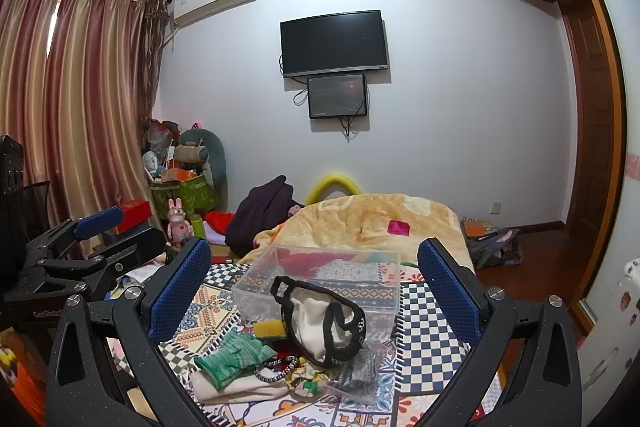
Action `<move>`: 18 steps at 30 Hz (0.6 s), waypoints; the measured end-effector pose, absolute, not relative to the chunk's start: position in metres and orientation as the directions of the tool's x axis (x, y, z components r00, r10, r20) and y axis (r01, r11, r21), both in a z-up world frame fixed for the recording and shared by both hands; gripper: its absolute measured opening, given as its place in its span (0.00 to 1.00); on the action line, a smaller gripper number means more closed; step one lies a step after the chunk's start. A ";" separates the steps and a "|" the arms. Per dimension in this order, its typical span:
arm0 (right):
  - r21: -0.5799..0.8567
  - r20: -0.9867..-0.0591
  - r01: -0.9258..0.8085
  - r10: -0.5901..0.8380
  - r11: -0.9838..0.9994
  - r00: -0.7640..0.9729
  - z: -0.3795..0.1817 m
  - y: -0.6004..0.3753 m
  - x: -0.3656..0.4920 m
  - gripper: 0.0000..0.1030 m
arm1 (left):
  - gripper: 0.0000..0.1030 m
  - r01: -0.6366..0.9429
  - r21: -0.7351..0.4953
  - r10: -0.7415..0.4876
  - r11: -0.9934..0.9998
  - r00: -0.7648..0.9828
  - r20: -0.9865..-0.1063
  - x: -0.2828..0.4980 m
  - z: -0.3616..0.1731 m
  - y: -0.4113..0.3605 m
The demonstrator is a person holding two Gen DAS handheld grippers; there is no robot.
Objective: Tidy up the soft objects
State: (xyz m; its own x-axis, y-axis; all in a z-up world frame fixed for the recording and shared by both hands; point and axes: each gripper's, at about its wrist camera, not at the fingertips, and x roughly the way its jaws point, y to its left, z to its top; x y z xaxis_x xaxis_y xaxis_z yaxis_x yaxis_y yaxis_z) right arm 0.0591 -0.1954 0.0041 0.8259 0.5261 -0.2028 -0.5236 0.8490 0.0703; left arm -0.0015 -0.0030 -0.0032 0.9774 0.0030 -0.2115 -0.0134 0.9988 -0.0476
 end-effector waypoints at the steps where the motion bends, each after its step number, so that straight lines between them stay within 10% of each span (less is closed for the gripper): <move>1: 0.070 -0.202 -0.523 0.526 0.849 0.826 0.004 -0.195 0.059 1.00 | 1.00 -0.014 -0.047 0.004 0.999 0.977 -0.212 -0.001 -0.003 -0.003; 18: 0.071 -0.196 -0.525 0.528 0.848 0.826 0.008 -0.196 0.061 1.00 | 1.00 -0.013 -0.052 0.002 0.999 0.979 -0.205 -0.002 -0.002 -0.004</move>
